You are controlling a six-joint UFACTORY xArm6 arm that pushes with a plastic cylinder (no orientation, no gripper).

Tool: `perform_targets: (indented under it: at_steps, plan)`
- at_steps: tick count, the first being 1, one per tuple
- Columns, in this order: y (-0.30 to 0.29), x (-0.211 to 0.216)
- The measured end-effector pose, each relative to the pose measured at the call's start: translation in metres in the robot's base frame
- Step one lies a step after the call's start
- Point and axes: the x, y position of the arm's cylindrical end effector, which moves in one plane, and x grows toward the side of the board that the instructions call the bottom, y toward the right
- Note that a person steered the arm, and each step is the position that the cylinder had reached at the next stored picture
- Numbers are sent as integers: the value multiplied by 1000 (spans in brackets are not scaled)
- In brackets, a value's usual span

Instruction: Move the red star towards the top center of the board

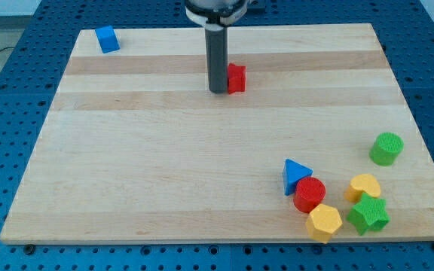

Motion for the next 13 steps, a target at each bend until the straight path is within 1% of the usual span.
perform_targets:
  at_steps: [2, 3, 4, 5, 6, 8, 9, 10, 11, 12, 13]
  plan:
    - [-2, -53]
    - [-21, -33]
    - [-29, 4]
    - [-18, 29]
    - [15, 21]
    - [16, -44]
    - [13, -40]
    - [17, 1]
    - [54, 5]
    - [68, -27]
    - [52, -57]
